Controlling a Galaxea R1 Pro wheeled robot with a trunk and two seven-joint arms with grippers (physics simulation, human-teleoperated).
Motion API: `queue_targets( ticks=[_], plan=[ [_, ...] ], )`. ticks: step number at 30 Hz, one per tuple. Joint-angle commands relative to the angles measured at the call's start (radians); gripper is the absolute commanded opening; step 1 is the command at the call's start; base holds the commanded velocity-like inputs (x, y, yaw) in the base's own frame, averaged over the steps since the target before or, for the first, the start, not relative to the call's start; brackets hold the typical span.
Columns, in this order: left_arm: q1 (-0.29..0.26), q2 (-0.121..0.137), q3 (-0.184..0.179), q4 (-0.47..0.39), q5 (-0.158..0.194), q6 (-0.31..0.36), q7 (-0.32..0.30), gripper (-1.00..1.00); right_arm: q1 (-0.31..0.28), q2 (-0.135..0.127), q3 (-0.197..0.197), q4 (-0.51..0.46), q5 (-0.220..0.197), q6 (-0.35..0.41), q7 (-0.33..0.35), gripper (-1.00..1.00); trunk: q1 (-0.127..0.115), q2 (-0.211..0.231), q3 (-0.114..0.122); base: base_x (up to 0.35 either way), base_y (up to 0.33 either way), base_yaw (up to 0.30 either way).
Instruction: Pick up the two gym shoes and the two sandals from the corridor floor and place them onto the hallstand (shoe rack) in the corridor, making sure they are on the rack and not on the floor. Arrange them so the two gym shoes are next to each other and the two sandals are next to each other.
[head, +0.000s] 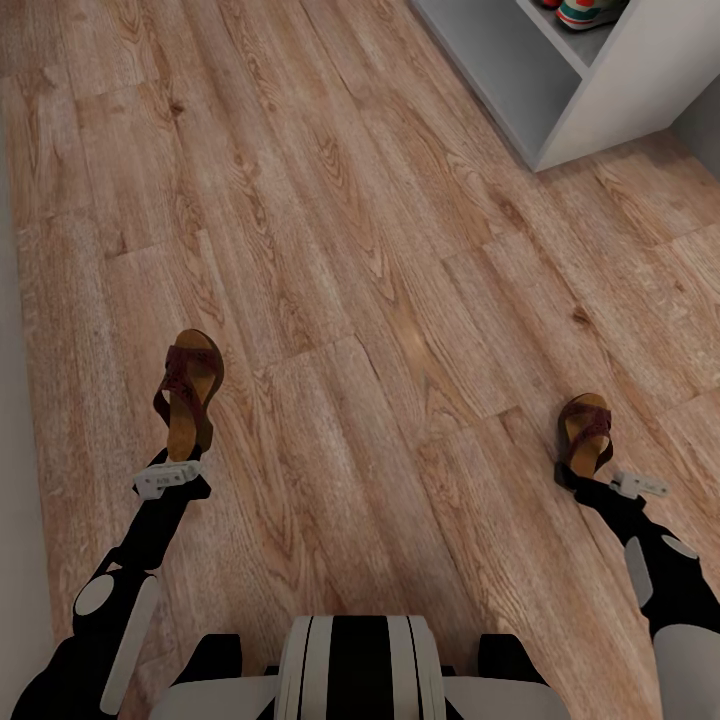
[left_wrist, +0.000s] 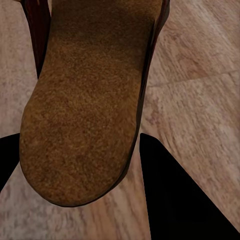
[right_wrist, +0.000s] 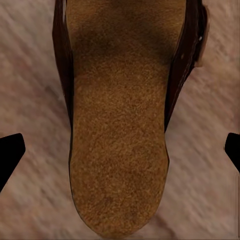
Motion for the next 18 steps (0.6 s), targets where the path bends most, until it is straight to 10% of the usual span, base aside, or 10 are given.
queue_targets(
  ticks=[1, 18],
  plan=[
    [0.0, 0.0, 0.0, 0.0, -0.003, 0.0, -0.001, -1.0, 0.0, -0.003, 0.0, 0.004, 0.0, 0.0, 0.0, 1.0, 0.0, 0.0, 0.0, 0.0, 0.0, 0.0],
    [0.0, 0.0, 0.0, 0.0, -0.002, 0.0, -0.001, -1.0, -0.001, -0.03, 0.0, 0.056, -0.001, -0.032, 0.0, 1.0, 0.0, 0.0, 0.0, 0.0, 0.0, 0.0]
  ],
)
